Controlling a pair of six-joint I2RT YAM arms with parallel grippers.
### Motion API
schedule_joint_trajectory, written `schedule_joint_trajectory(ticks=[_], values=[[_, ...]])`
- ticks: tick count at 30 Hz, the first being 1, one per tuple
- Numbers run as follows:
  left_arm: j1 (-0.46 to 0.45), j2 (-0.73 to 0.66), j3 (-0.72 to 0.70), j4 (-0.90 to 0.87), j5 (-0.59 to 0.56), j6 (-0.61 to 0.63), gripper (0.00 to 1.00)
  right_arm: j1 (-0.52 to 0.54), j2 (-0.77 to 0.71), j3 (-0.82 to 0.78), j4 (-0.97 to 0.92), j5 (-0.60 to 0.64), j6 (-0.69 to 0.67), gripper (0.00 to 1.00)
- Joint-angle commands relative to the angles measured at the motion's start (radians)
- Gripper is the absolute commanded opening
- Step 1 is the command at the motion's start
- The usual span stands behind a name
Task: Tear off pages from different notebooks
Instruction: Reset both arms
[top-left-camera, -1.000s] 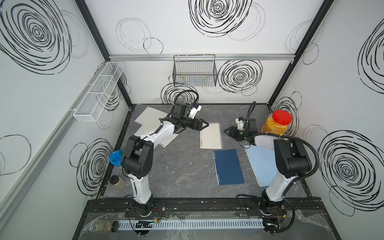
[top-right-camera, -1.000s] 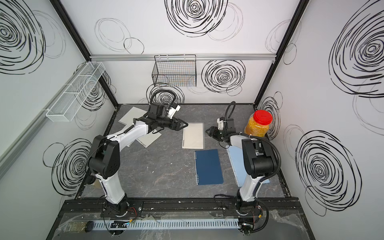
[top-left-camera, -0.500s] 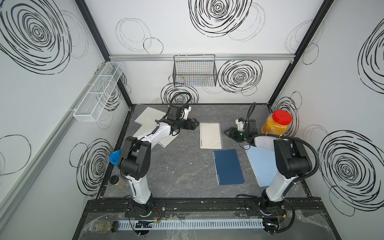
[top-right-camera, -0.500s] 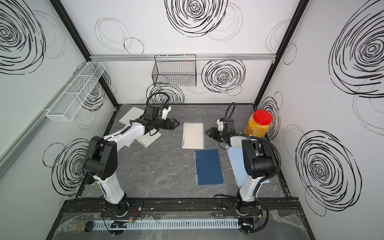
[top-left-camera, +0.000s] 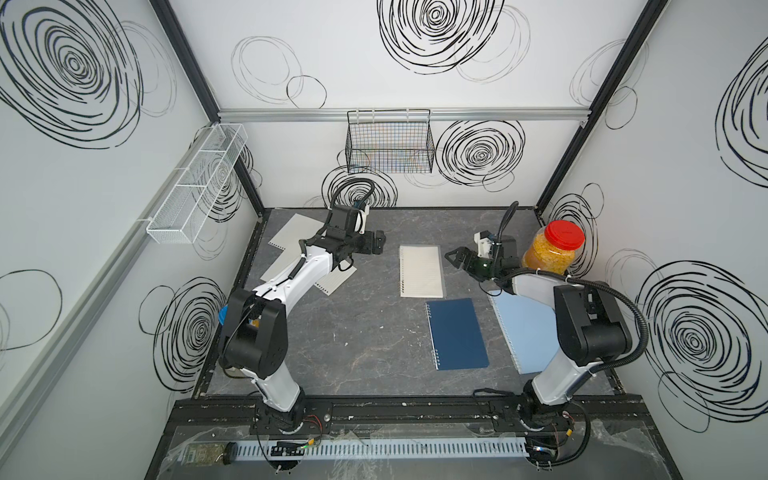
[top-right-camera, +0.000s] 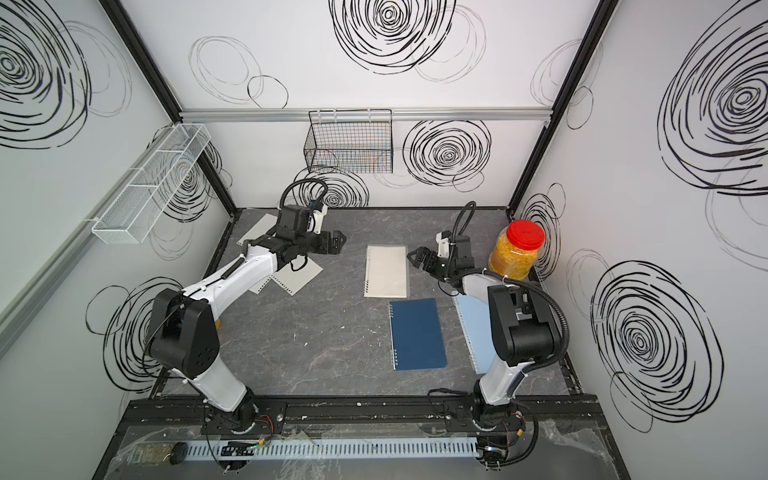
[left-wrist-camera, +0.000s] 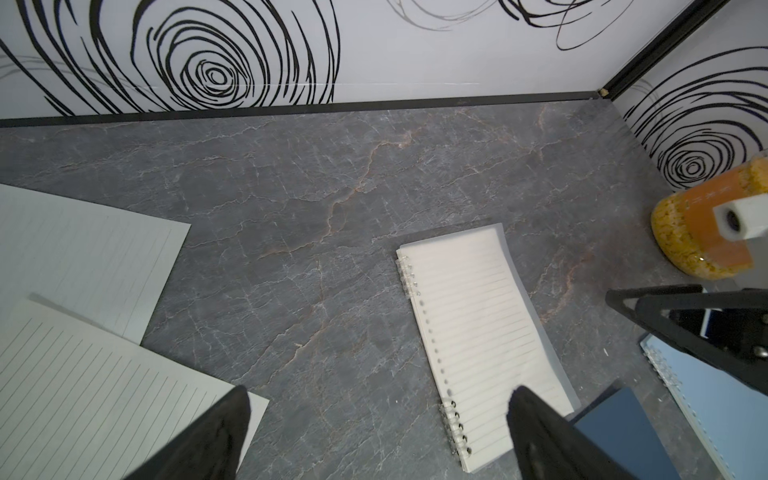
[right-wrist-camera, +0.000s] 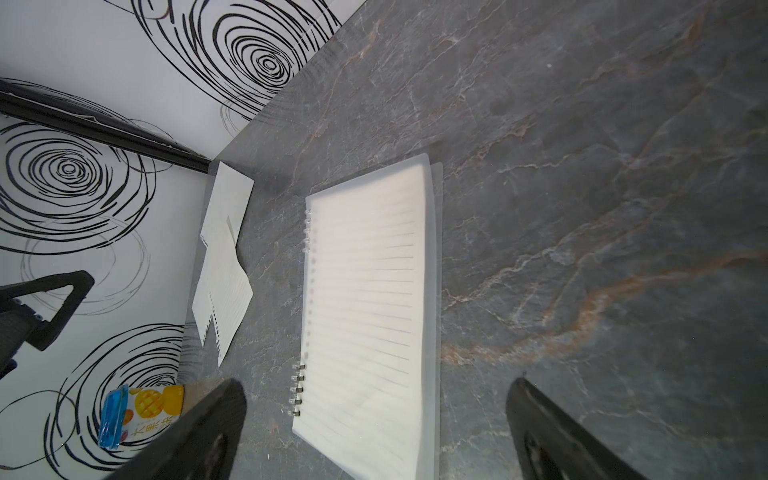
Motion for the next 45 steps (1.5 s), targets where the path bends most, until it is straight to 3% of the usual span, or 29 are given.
schedule_joint_trajectory(ticks=[1,8,15,18,22,33,42,45], values=[[0.037,-0.041,-0.014,0.011,-0.001,-0.002,0.99,0.007,-0.045,-0.014,0.008,-0.016,-0.017,1.0],[0.117,-0.145,-0.105,0.091,-0.023,-0.028,0.99,0.01,-0.138,-0.035,-0.063,0.015,-0.092,1.0],[0.322,-0.283,-0.305,0.265,-0.119,-0.112,0.99,0.009,-0.209,-0.074,-0.067,0.05,-0.144,1.0],[0.429,-0.299,-0.418,0.4,-0.077,-0.157,0.99,0.009,-0.232,-0.097,-0.035,0.051,-0.143,1.0],[0.507,-0.294,-0.528,0.549,-0.071,-0.149,0.99,0.009,-0.241,-0.089,-0.034,0.055,-0.143,1.0],[0.525,-0.36,-0.835,0.945,-0.143,-0.04,0.99,0.008,-0.237,-0.061,-0.04,0.084,-0.143,1.0],[0.485,-0.373,-0.995,1.159,-0.098,0.014,0.99,0.008,-0.218,-0.039,-0.032,0.092,-0.124,1.0],[0.466,-0.361,-1.023,1.215,-0.032,0.047,0.99,0.008,-0.219,-0.04,-0.035,0.093,-0.123,1.0]])
